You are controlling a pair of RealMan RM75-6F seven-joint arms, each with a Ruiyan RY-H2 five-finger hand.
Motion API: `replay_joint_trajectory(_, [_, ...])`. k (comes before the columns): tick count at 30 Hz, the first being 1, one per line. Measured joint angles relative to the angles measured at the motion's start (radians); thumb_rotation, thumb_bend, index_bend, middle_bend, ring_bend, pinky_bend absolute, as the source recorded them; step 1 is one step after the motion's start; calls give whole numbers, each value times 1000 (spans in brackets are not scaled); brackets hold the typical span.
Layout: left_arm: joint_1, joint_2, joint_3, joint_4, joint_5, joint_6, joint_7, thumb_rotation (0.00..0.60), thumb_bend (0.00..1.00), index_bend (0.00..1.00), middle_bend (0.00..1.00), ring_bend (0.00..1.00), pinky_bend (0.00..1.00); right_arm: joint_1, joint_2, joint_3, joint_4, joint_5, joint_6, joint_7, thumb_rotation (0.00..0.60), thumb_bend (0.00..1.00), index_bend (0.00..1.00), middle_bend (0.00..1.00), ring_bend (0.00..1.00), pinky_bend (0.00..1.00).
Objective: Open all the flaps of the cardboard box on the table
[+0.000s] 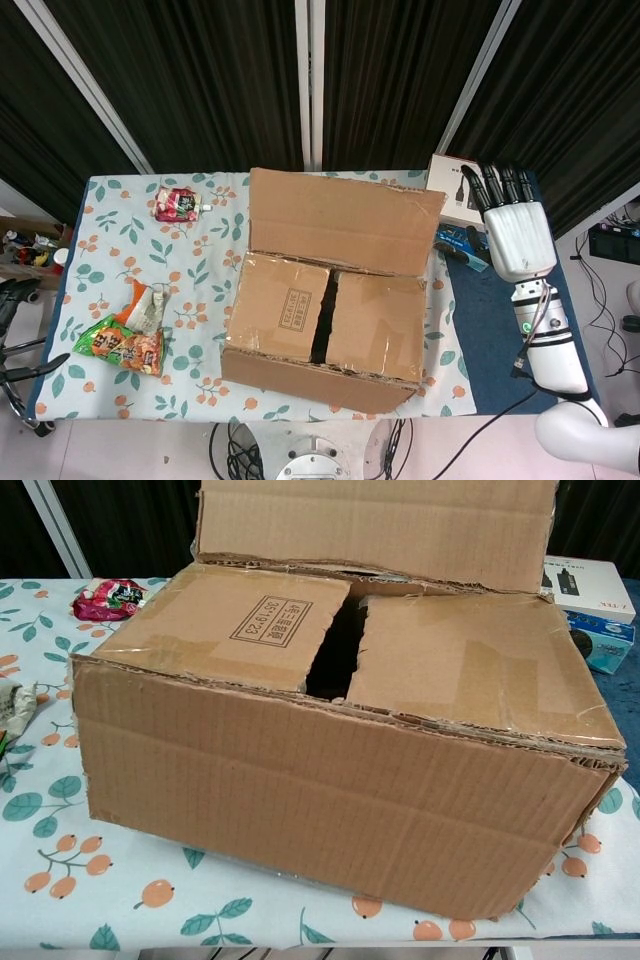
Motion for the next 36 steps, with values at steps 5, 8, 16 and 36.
replay_joint_trajectory(5, [3,4,1,-5,1,1,1,421,0,111,136,80,168,-6,20,-15,-27,-98,-9,112,600,408,0,1,0,0])
replay_joint_trajectory(8, [4,5,3,-6,1,0,0,420,0,112,136,80,168,-8,45,-34,-50,-200,-27,206,600,565,2,54,0,0])
replay_joint_trajectory(16, [9,-3,0,-1,2,11,-5,418,0,118,136,80,168,25,127,-123,-112,-438,-170,345,600,872,404,308,0,0])
replay_joint_trajectory(36, [13,-23,3,52,-12,-6,-51,415,0,118,136,80,168,194,6,-187,-78,-343,-449,368,600,790,377,303,0,0])
